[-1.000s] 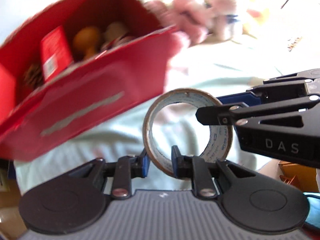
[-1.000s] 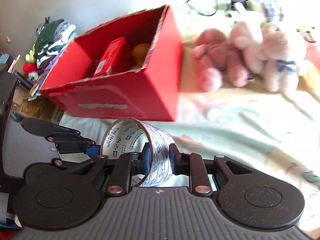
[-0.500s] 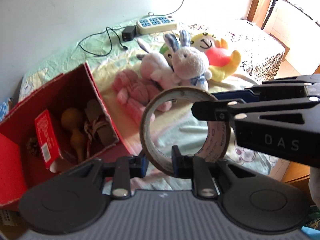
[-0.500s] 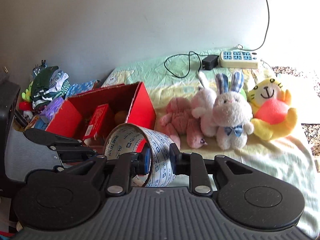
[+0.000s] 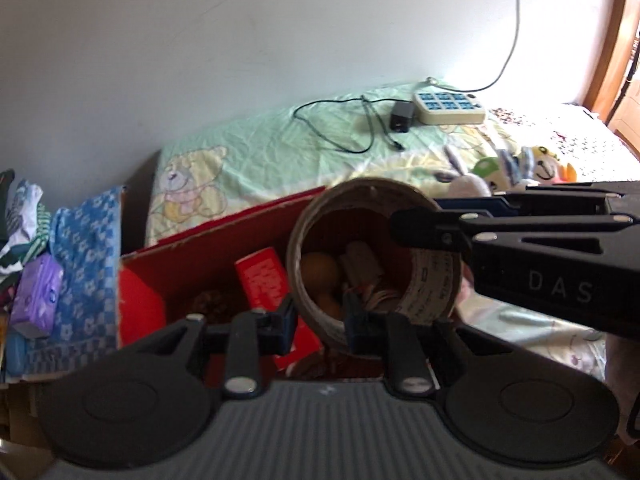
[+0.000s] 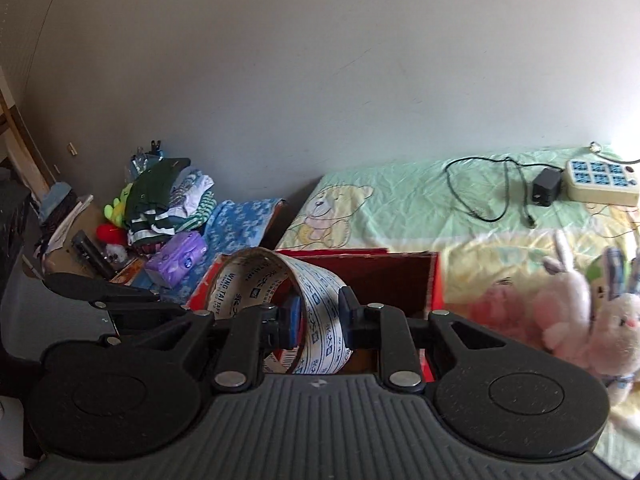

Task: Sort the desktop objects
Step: 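Lift the tape roll with both grippers and carry it over the box, then lower the tape roll into the box beside the pine cone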

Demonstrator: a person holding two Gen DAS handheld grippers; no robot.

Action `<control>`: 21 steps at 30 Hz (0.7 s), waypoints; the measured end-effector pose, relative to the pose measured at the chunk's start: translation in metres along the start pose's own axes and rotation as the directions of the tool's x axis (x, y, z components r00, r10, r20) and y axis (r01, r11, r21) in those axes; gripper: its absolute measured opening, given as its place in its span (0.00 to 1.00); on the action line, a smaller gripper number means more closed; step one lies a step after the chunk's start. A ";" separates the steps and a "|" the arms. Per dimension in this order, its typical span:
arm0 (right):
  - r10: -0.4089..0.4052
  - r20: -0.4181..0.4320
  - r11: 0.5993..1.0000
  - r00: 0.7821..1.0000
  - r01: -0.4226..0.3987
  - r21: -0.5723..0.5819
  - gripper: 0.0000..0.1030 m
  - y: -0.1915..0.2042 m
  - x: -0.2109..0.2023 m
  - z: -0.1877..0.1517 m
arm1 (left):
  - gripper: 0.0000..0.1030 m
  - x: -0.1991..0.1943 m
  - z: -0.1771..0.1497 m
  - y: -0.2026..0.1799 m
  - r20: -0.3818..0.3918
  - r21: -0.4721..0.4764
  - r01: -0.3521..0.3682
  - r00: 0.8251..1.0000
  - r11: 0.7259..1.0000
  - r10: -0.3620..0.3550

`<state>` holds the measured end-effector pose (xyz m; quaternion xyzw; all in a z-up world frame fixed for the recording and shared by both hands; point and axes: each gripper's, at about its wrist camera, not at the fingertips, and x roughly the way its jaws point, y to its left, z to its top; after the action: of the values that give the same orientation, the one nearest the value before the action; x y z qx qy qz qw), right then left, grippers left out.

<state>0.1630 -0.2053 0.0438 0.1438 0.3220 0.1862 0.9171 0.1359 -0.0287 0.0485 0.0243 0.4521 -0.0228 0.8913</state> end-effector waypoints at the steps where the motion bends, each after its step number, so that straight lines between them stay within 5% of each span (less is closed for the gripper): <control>1: 0.020 -0.016 1.000 1.000 -0.020 0.002 0.21 0.004 0.011 0.000 | 0.18 0.004 -0.003 0.011 -0.014 -0.015 -0.013 1.000 1.000 0.013; 13: 0.144 -0.230 0.988 0.962 -0.154 -0.022 0.21 0.030 0.114 -0.019 | 0.18 0.070 -0.042 0.078 -0.197 -0.076 -0.090 0.978 0.993 0.074; 21: 0.117 -0.366 0.967 0.923 -0.190 -0.170 0.20 0.038 0.143 -0.019 | 0.18 0.096 -0.050 0.084 -0.278 -0.107 -0.086 0.959 0.991 0.053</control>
<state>0.2443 -0.1065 -0.0328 0.0388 0.4482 0.3121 0.8368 0.1574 0.0564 -0.0563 -0.0095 0.5706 0.0390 0.8203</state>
